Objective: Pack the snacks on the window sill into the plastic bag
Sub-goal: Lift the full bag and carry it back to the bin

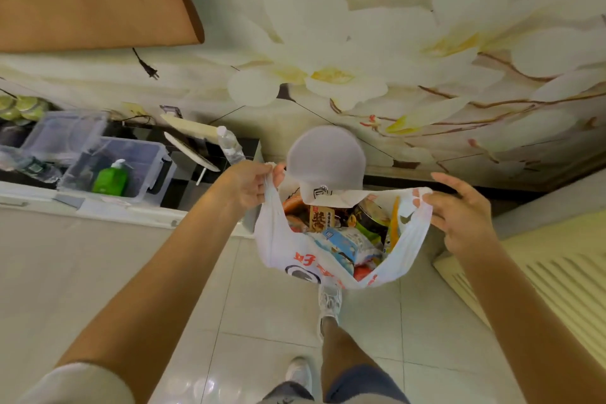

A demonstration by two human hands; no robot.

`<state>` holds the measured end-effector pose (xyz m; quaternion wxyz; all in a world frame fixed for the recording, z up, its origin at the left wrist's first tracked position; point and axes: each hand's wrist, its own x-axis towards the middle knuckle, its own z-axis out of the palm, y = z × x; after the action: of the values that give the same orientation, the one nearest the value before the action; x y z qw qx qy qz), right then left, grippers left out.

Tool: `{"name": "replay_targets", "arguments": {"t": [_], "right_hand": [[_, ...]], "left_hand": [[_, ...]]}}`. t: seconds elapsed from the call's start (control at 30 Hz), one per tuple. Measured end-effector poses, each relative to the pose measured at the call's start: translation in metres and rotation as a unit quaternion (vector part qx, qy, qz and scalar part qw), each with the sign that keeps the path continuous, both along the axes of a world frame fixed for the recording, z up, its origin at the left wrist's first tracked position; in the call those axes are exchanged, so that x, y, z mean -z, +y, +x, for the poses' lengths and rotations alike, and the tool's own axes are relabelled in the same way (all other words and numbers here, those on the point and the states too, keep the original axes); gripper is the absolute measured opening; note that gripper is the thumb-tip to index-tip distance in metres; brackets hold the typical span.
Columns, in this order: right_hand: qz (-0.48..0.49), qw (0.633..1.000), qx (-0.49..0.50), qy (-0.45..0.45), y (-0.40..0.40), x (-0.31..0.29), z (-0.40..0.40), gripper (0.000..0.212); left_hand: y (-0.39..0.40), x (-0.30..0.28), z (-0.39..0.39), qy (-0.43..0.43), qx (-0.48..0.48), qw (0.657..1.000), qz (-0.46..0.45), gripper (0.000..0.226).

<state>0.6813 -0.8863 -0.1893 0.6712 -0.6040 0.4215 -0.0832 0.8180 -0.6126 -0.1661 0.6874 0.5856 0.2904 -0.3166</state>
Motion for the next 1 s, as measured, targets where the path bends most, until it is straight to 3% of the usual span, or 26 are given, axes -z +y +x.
{"name": "replay_targets", "arguments": {"t": [0.43,0.57,0.77,1.0], "right_hand": [[0.005,0.991,-0.043,0.127,-0.053,0.109,0.191,0.036],[0.002,0.990,-0.058,0.126,-0.064,0.128,0.219,0.030],[-0.008,0.988,-0.068,0.138,-0.059,0.141,0.249,0.031],[-0.105,0.977,-0.107,0.152,-0.051,0.152,0.251,0.022]], "left_hand": [[-0.066,0.109,0.161,0.129,-0.026,0.988,0.080,0.029],[-0.079,0.118,0.200,0.120,-0.009,0.991,0.061,0.014],[-0.088,0.138,0.235,0.092,0.036,0.993,0.061,0.016],[-0.085,0.164,0.237,0.086,0.101,0.987,0.094,0.020]]}}
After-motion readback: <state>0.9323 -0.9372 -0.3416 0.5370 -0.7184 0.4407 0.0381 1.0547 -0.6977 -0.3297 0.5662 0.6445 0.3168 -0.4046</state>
